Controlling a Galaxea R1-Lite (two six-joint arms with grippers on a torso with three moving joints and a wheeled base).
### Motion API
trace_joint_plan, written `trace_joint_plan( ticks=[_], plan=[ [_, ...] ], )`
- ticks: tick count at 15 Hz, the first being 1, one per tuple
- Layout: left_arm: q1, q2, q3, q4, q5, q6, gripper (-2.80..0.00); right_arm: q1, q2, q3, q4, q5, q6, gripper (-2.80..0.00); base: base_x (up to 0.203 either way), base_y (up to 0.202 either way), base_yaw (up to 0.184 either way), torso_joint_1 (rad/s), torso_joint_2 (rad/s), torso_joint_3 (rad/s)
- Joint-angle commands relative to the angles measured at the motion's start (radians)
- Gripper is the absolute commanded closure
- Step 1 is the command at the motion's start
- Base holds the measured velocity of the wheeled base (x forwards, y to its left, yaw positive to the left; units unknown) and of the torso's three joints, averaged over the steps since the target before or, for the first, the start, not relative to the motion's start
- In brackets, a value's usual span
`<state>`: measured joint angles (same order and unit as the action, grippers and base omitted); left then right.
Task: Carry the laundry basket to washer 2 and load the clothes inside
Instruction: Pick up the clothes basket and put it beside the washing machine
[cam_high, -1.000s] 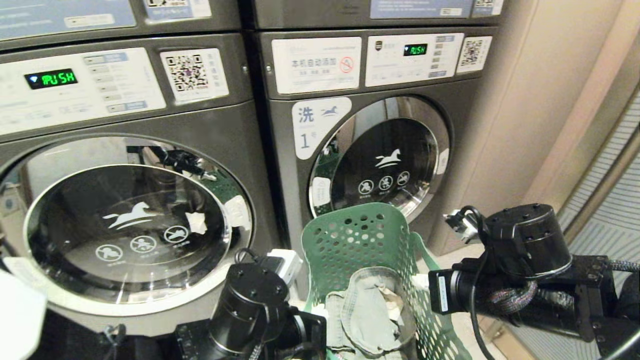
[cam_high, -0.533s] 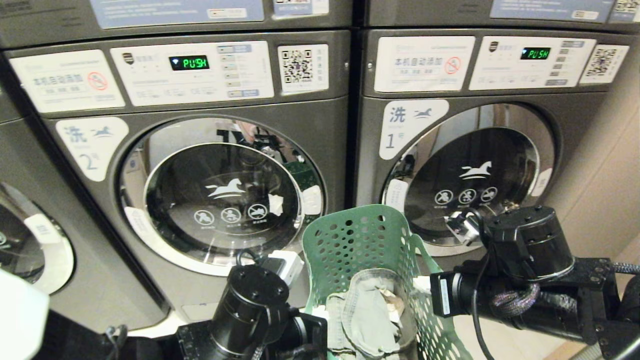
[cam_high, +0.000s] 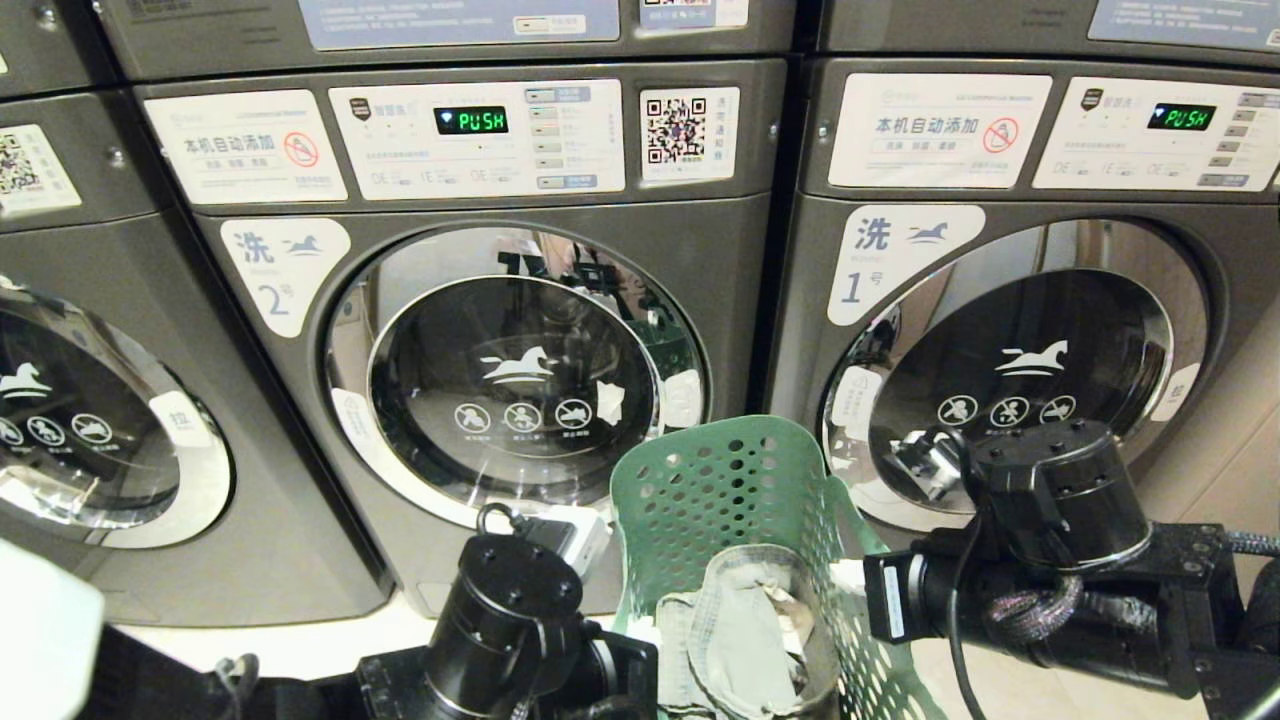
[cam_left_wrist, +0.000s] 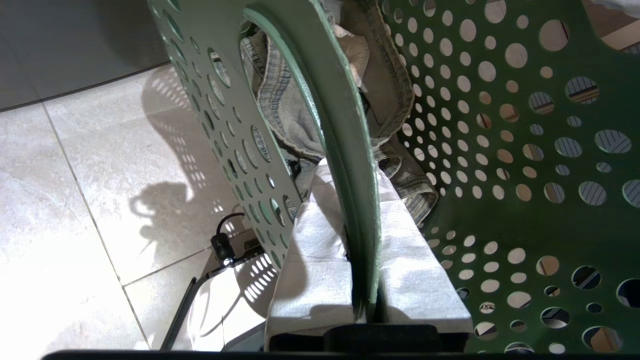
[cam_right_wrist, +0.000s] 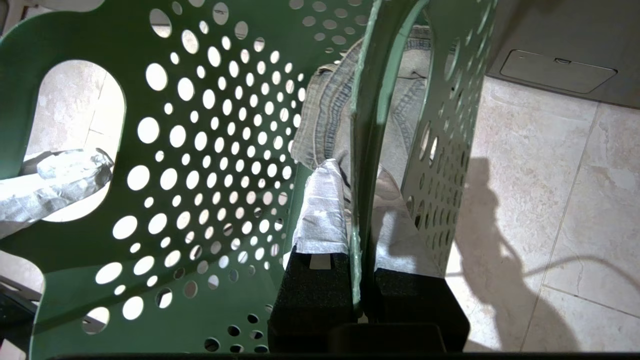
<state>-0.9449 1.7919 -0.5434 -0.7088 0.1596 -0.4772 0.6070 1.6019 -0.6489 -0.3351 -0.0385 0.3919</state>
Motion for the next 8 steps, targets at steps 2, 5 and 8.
trace_joint_plan(
  ticks=[2, 5, 8],
  plan=[
    [-0.005, 0.003, -0.001, -0.004, 0.0, -0.002, 0.0, -0.001, -0.006, 0.005, -0.002, -0.001, 0.004, 0.0, 0.0, 0.0, 0.0, 0.0, 0.0, 0.0],
    [-0.041, 0.019, -0.011, -0.004, -0.001, 0.0, 0.0, -0.004, -0.011, 0.024, -0.002, -0.002, 0.003, 0.0, 0.0, 0.0, 0.0, 0.0, 0.0, 0.0],
    [-0.096, 0.049, -0.034, -0.004, 0.007, 0.0, 0.0, -0.003, -0.016, 0.025, -0.001, -0.009, 0.002, 0.0, 0.0, 0.0, 0.0, 0.0, 0.0, 0.0]
  ],
)
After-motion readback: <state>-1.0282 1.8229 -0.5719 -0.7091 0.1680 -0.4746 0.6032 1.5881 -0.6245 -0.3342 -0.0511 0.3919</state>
